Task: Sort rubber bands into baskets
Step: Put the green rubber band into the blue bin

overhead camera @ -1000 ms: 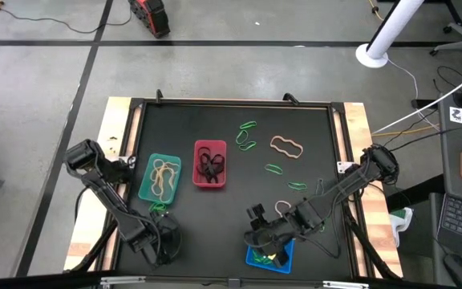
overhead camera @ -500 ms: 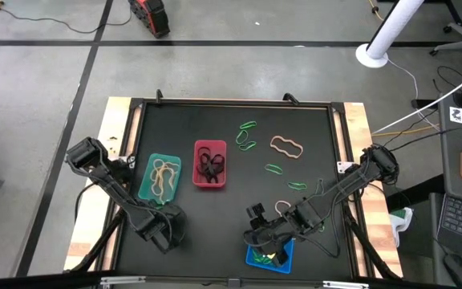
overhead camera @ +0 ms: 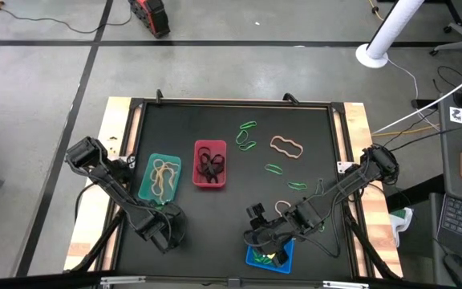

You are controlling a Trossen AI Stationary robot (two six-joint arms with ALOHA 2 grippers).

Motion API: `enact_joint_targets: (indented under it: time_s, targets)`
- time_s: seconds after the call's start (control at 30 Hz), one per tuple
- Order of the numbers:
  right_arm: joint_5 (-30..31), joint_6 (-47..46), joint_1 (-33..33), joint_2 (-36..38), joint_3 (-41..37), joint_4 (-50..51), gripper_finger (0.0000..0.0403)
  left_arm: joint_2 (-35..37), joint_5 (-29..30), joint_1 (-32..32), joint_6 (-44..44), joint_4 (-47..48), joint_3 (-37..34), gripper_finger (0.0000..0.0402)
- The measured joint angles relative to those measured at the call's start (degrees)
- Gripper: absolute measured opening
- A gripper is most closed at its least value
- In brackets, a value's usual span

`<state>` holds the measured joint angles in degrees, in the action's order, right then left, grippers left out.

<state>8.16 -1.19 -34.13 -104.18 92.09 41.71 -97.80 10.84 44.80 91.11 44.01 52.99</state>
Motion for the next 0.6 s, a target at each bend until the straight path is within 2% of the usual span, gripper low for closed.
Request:
enact_joint_targets:
  time_s: [0.07, 0.43, 0.6]
  targets:
    - [0.0, 0.0, 0.0, 0.0, 0.0, 0.0, 0.0182, 0.0, 0.0, 0.0, 0.0, -0.1, 0.0, 0.0007]
    - [0.0, 0.0, 0.0, 0.0, 0.0, 0.4, 0.0182, -0.3, 1.1, -0.1, -4.5, -4.3, 1.1, 0.0002]
    - [0.0, 0.0, 0.0, 0.0, 0.0, 0.4, 0.0182, -0.4, 2.5, -0.8, -10.7, -9.1, 3.2, 0.0001]
